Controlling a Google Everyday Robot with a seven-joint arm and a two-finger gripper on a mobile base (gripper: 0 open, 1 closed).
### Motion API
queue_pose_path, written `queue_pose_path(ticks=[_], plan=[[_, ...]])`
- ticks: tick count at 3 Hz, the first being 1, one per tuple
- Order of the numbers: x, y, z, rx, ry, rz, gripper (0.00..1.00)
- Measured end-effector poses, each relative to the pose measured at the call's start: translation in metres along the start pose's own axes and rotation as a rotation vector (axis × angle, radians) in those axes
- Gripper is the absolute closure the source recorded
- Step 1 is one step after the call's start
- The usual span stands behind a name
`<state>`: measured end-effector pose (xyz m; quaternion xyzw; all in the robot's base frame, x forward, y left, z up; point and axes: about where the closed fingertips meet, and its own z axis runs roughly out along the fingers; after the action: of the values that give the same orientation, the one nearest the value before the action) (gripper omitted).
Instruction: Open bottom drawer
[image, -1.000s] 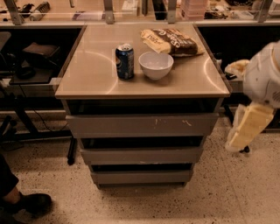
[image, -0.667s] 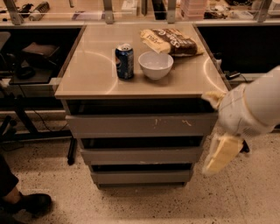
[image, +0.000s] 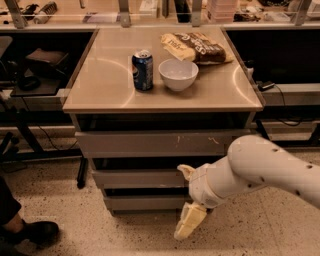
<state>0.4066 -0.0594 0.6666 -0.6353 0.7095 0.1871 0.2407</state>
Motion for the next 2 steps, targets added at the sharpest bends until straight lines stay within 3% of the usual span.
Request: queue_pose_path(ticks=[1,2], plan=[[0.0091,-0.0136,0.0194,0.031,-0.033,0.032,0.0],[0.009,-0.0136,0.0193,0.031,-0.032,0.032,0.0]])
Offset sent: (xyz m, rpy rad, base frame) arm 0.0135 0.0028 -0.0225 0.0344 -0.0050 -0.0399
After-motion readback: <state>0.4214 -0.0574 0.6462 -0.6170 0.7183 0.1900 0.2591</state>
